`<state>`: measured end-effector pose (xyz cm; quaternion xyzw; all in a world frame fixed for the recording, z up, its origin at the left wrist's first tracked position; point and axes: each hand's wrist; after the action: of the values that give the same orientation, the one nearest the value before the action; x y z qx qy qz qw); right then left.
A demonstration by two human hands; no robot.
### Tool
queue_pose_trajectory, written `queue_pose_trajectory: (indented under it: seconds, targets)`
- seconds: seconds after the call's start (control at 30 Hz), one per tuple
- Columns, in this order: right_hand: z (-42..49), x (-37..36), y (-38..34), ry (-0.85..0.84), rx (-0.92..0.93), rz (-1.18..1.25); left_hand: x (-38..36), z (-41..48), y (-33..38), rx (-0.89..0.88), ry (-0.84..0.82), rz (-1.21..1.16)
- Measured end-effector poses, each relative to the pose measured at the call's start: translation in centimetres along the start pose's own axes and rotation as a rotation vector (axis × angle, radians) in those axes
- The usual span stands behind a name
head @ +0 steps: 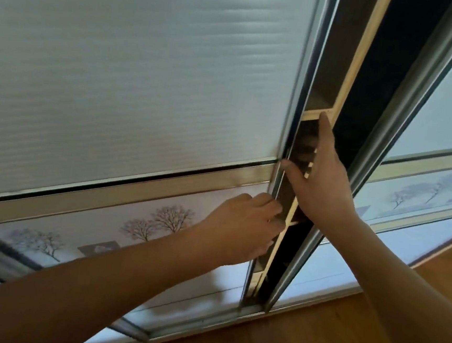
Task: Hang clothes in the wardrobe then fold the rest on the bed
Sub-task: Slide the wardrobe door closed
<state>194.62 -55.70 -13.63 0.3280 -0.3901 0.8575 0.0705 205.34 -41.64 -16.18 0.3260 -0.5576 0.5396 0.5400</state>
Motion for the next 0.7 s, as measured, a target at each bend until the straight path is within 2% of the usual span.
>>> queue_pose_trajectory:
  seconds: [0.1, 0.23, 0.4, 0.53, 0.7]
  targets:
    - [0.8, 0.2, 0.2, -0.166, 0.127, -0.013, -1.2, 2.6, 0.1, -0.012, -0.098, 0.125]
    - [2.2, 0.5, -0.4, -0.175, 0.257, -0.135, -2.2, 2.9, 0.1, 0.053, -0.188, 0.246]
    - [3.6, 1.0, -1.8, -0.304, 0.305, -0.212, -2.4, 1.9, 0.4, 0.088, -0.178, 0.286]
    - [3.1, 0.2, -3.4, -0.342, 0.322, -0.192, -1.3, 0.1, 0.2, 0.057, -0.209, 0.304]
    - [2.5, -1.4, -5.4, -0.383, 0.332, -0.17, -1.5, -2.3, -0.1, 0.102, -0.197, 0.338]
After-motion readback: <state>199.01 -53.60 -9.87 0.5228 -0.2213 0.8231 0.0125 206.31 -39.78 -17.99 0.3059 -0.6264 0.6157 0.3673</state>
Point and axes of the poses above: each hand's wrist, its own z-axis towards the middle knuckle, its own x-axis out of the back of the hand, y = z × x, and after that the axes turned 2 degrees about y, right-handed
